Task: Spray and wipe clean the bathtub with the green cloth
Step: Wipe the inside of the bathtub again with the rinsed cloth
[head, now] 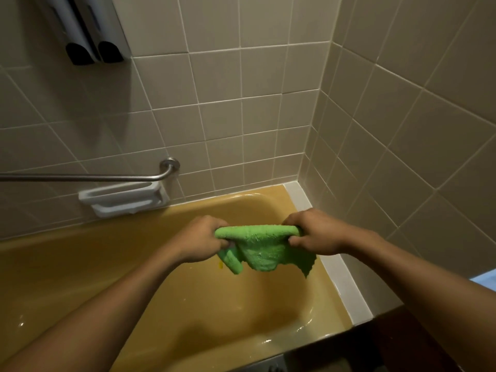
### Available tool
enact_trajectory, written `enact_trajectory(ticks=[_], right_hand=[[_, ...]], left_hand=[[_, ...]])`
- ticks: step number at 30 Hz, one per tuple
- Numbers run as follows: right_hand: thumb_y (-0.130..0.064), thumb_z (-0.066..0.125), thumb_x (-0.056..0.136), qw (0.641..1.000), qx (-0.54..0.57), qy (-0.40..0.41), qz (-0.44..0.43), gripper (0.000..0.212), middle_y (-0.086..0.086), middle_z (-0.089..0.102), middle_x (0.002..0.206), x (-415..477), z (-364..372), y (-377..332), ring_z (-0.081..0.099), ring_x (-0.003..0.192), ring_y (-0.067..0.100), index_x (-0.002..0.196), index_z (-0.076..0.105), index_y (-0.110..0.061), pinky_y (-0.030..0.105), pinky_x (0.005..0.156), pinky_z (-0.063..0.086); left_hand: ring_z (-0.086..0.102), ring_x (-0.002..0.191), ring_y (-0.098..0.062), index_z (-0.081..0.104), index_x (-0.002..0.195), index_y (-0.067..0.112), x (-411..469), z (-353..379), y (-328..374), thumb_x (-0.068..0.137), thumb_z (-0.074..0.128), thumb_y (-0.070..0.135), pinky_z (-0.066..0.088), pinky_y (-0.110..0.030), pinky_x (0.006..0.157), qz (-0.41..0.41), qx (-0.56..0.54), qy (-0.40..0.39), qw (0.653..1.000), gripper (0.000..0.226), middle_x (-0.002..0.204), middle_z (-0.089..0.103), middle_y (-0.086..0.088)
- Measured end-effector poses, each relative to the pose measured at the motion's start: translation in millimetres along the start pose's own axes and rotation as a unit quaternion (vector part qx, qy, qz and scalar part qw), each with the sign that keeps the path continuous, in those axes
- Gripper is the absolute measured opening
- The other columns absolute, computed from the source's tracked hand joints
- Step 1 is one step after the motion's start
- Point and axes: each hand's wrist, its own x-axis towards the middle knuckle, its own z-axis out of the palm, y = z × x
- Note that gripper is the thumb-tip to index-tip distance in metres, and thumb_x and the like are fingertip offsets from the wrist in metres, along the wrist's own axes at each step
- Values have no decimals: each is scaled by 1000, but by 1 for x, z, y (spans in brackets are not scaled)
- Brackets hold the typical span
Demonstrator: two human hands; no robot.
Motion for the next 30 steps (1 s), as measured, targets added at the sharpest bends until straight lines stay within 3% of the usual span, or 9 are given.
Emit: enact_trajectory(ticks=[2,4,6,9,14,17,21,25,30], right_hand=[[-26,60,97,996,87,26,-1,15,3,70,96,-1,1,8,66,91,24,101,72,-18,47,81,56],[-21,62,99,980,187,60,-10,14,-6,71,98,-4,1,15,67,92,14,109,71,-25,33,74,58],[-18,66,98,936,344,69,7,18,-9,72,99,-9,2,12,69,89,5,113,69,-27,18,66,53],[-18,69,97,905,422,57,24,9,1,75,90,-11,8,5,70,76,8,103,74,-14,18,60,50],[-12,65,94,945,316,44,79,7,2,65,78,-4,10,-15,55,52,2,97,70,-8,19,45,39],[-22,67,93,940,325,-17,97,25,3,68,105,-4,0,-39,66,78,11,116,61,-18,24,60,50],[-46,77,86,942,313,-62,108,45,-2,75,112,2,-1,-73,75,97,18,123,65,-25,38,93,60],[-34,73,93,908,403,2,112,25,4,79,102,5,21,-98,77,92,24,109,72,-15,43,90,61],[-25,67,97,860,496,6,121,22,10,78,104,-4,44,-106,76,95,28,112,69,-9,42,88,61]], left_hand=[[70,80,-11,75,93,20,-3,-4,-6,86,77,6,58,-33,72,-21,-168,37,985,15,89,76,-3],[72,89,-15,72,104,12,-8,-2,-12,87,78,3,56,-27,72,-48,-333,81,938,20,98,77,-6],[74,99,-24,70,115,9,-10,7,-16,91,76,10,57,-37,82,-68,-471,99,874,25,108,78,-9],[72,103,-29,66,124,10,-8,25,-18,101,64,16,59,-45,86,-100,-554,134,815,24,111,77,-10],[70,111,-29,66,124,22,-8,36,-16,106,58,25,57,-55,99,-91,-500,219,833,20,115,74,-6],[72,106,-21,67,126,27,-10,26,-11,105,58,25,61,-45,93,-51,-472,233,848,23,112,74,0],[74,103,-17,71,121,30,-9,7,-10,102,64,24,61,-39,90,3,-459,186,869,21,110,77,3],[75,99,-20,71,122,26,-11,-11,-24,99,69,32,62,-33,79,6,-439,162,883,24,106,77,-2],[74,109,-25,66,131,11,-18,-22,-52,85,80,13,61,-37,88,26,-499,-19,866,49,120,75,-8]])
